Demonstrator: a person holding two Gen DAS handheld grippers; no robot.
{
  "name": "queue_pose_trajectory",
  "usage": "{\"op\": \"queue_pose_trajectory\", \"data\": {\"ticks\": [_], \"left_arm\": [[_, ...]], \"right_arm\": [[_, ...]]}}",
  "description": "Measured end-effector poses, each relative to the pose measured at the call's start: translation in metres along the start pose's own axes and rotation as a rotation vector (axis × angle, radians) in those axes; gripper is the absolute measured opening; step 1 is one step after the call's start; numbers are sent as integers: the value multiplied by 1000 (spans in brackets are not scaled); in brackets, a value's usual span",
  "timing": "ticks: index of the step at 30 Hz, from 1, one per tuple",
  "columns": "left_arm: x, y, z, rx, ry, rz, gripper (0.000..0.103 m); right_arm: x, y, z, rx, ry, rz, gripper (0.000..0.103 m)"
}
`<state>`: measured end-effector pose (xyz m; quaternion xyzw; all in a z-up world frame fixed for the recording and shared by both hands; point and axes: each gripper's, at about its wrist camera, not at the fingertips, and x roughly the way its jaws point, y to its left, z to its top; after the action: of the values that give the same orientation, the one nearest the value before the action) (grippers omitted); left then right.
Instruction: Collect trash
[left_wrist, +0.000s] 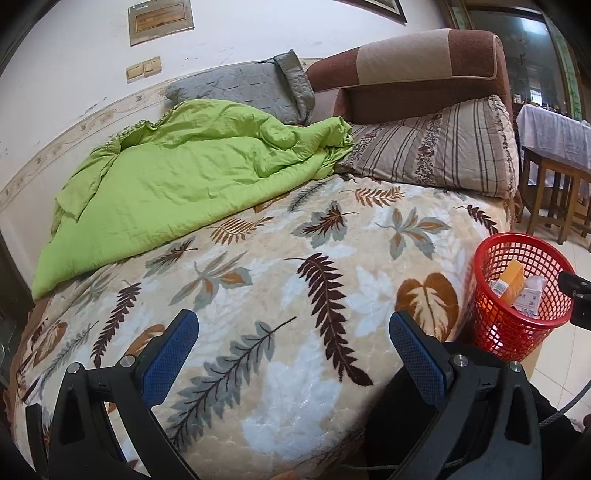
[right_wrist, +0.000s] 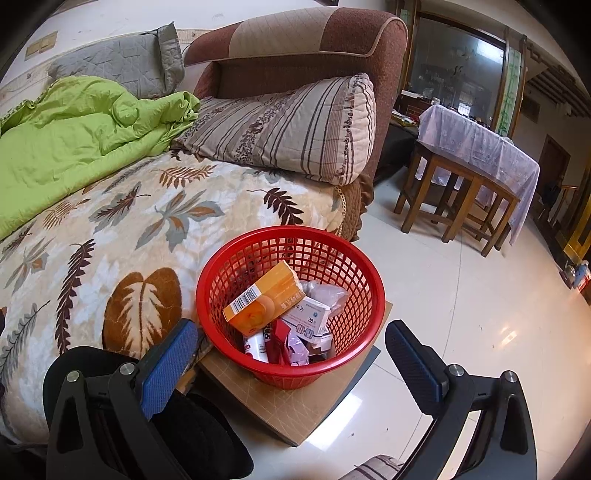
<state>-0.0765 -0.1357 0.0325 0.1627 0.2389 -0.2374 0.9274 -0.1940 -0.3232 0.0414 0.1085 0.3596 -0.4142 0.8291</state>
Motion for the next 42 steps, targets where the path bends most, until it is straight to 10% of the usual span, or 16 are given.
{"op": "queue_pose_trajectory", "data": {"ticks": [42], "left_arm": [[4, -1, -5, -17, 55, -68, 103]], "right_arm": [[11, 12, 2, -46, 6, 45, 103]]}}
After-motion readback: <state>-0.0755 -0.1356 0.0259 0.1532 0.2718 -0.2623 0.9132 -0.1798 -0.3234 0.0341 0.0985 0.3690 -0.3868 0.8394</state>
